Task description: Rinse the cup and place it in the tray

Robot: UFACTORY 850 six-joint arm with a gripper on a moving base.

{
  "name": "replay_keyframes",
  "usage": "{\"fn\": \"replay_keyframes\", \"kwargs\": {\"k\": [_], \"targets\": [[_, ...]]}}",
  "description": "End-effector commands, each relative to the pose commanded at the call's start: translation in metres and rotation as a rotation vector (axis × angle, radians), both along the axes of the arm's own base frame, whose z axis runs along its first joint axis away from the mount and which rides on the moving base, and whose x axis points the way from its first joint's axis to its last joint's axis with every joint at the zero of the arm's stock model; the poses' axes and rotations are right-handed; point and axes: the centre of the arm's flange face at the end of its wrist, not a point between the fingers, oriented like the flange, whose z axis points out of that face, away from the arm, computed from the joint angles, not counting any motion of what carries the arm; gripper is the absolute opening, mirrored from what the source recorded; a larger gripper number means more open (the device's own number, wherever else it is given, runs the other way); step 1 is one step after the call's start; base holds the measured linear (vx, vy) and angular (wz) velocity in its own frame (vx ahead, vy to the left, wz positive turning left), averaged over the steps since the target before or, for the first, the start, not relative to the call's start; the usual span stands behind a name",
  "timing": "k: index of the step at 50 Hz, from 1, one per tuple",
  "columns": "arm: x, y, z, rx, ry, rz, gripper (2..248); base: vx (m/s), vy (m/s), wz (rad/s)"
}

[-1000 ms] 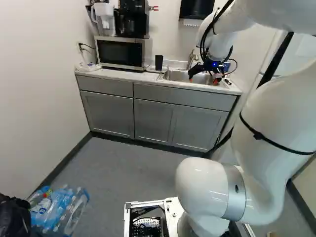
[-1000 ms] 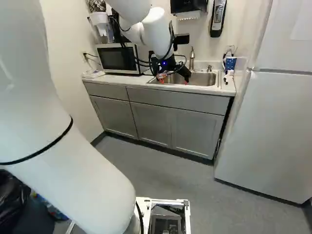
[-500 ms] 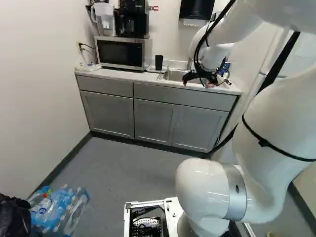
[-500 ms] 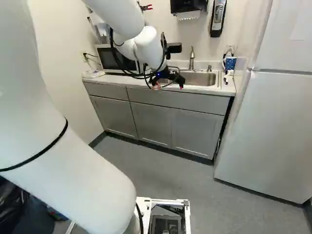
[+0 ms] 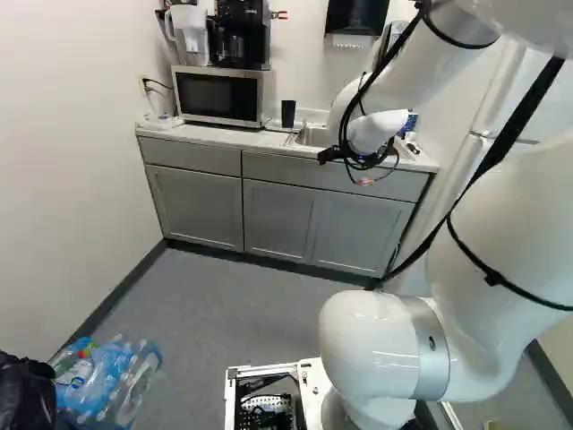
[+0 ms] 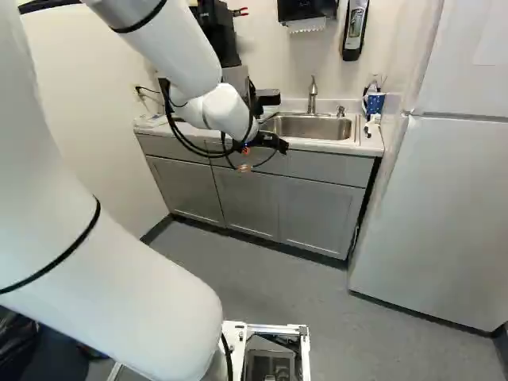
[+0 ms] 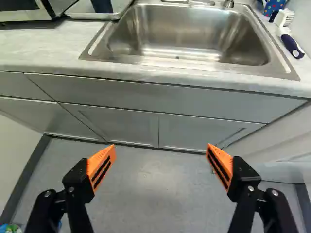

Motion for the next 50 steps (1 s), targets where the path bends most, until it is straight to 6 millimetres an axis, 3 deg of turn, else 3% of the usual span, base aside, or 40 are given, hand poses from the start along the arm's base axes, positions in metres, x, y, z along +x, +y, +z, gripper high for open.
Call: {"fn": "replay_keyframes", "kwargs": {"k": [24, 50], "targets": [[-0.043, 0.036, -0.054, -0.013, -0.128, 0.065, 247, 0.0, 0.0, 0.0], [-0.088, 0.062, -0.094, -0.014, -0.234, 0.121, 247, 0.0, 0.0, 0.0]]}}
